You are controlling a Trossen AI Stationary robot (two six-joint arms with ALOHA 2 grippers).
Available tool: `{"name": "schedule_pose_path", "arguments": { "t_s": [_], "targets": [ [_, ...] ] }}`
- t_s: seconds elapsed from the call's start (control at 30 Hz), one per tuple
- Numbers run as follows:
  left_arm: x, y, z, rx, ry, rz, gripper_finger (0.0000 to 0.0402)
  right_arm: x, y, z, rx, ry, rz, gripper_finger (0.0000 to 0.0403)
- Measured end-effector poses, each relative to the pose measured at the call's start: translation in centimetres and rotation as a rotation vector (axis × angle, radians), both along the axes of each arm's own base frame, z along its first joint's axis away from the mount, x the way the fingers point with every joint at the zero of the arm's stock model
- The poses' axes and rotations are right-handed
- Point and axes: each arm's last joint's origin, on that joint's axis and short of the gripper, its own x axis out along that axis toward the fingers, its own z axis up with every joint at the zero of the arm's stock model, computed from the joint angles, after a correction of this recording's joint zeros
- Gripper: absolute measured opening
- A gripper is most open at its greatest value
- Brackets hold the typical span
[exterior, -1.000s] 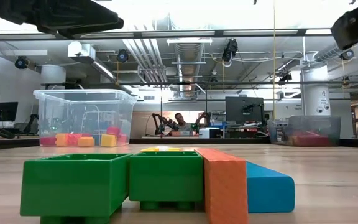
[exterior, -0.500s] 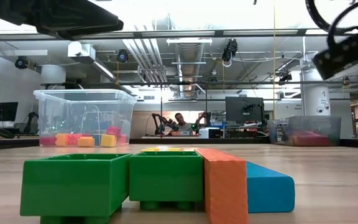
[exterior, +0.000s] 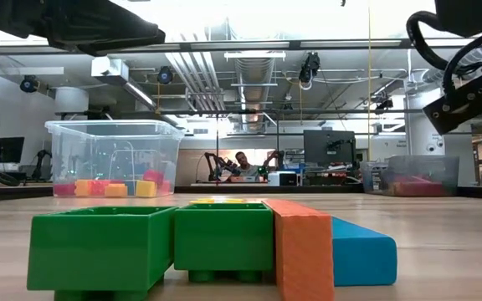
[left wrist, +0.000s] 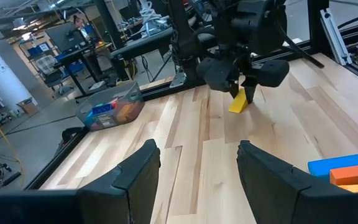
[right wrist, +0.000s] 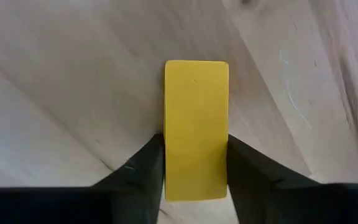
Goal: Sort blocks by size
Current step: Put the yellow triangular wooden block into the black bin
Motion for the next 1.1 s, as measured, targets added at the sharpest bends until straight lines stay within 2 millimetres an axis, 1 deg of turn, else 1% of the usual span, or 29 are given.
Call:
{"name": "schedule_pose_path", "arguments": {
  "t_s": [0.1, 0.13, 0.2, 0.23, 0.3, 0.4, 0.5, 0.57, 0.67, 0.73, 0.83, 0.9, 1.0, 1.1],
  "targets": [
    [0.0, 0.0, 0.0, 0.0, 0.0, 0.0, 0.0191, 0.7, 0.2, 0.6, 0.002, -0.019, 0.041, 0.0121],
    [0.0, 0.0, 0.0, 0.0, 0.0, 0.0, 0.0191, 1.2, 0.3, 0.9, 0.001, -0.047, 0.057, 0.0121],
    [0.0, 0.0, 0.0, 0.001, 0.001, 0.0, 0.0191, 3.2, 0.5, 1.9, 0.011, -0.191, 0.084, 0.0121],
    [0.0, 0.0, 0.0, 0.004, 0.001, 0.0, 0.0191, 4.2, 0.2, 2.6, 0.006, -0.242, 0.092, 0.0121],
    [0.0, 0.0, 0.0, 0.008, 0.002, -0.001, 0.0191, 5.3, -1.1, 3.7, -0.057, -0.26, 0.115, 0.0121],
    [0.0, 0.0, 0.0, 0.013, 0.002, -0.001, 0.0191, 8.3, -3.5, 5.4, -0.111, -0.369, 0.143, 0.0121],
    [0.0, 0.0, 0.0, 0.015, 0.003, -0.002, 0.0191, 10.2, -7.6, 7.0, -0.168, -0.392, 0.128, 0.0121],
    [0.0, 0.0, 0.0, 0.016, 0.004, -0.001, 0.0191, 11.4, -10.9, 7.9, -0.207, -0.425, 0.058, 0.0121],
    [0.0, 0.0, -0.1, 0.022, 0.012, -0.001, 0.0191, 12.2, -16.1, 9.2, -0.254, -0.445, -0.047, 0.0121],
    [0.0, 0.0, -0.1, 0.026, 0.014, -0.002, 0.0191, 12.2, -19.5, 10.0, -0.273, -0.452, -0.108, 0.0121],
    [-0.1, 0.0, -0.2, 0.03, 0.02, -0.002, 0.0191, 11.5, -24.7, 11.0, -0.263, -0.457, -0.205, 0.0121],
    [-0.1, 0.0, -0.2, 0.028, 0.019, -0.001, 0.0191, 10.3, -28.2, 11.3, -0.261, -0.442, -0.272, 0.0121],
    [-0.1, 0.1, -0.3, 0.026, 0.023, -0.001, 0.0191, 7.9, -32.8, 11.7, -0.259, -0.41, -0.39, 0.0121],
    [-0.1, 0.1, -0.3, 0.024, 0.025, 0.0, 0.0191, 5.0, -36.2, 11.6, -0.228, -0.357, -0.502, 0.0121]
  ]
}}
